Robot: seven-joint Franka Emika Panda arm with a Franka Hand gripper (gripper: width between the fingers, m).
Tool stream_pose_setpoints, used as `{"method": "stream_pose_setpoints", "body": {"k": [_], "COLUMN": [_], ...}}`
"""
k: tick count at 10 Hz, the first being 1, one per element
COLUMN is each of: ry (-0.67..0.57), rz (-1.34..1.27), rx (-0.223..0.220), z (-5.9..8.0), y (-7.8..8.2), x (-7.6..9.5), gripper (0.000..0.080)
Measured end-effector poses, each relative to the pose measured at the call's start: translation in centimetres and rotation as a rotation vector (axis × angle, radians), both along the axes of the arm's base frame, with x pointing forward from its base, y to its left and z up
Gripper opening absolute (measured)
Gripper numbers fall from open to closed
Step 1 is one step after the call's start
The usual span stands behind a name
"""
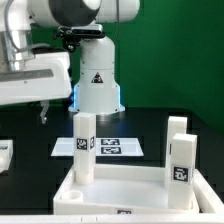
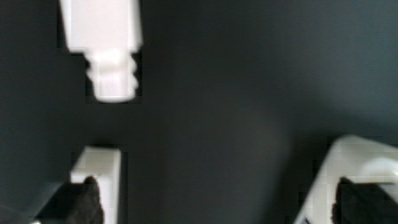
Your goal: Assemble desk
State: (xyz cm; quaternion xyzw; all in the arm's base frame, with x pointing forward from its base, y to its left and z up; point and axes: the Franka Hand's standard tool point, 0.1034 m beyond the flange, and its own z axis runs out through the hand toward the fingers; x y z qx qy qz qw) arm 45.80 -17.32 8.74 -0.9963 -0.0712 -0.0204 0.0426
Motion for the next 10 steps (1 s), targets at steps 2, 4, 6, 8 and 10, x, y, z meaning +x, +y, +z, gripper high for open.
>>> {"method": "stream_pose_setpoints", "body": {"k": [2, 4, 6, 8, 10], "ry": [0.006, 0.063, 0.150, 0.158, 0.145], "rz": [-0.011, -0.077, -0.127, -0.130, -0.071], "rx": [0.001, -0.017, -0.042, -0.039, -0.050], "z": [0.0, -1.3, -3.1, -3.5, -3.9], "y": [0.2, -0.2, -1.1, -1.5, -1.9], "x": [0.1, -0.8, -2.5, -3.0, -3.1], "gripper": [0.0649, 0.0649, 0.0649, 0.0649, 0.0649]}}
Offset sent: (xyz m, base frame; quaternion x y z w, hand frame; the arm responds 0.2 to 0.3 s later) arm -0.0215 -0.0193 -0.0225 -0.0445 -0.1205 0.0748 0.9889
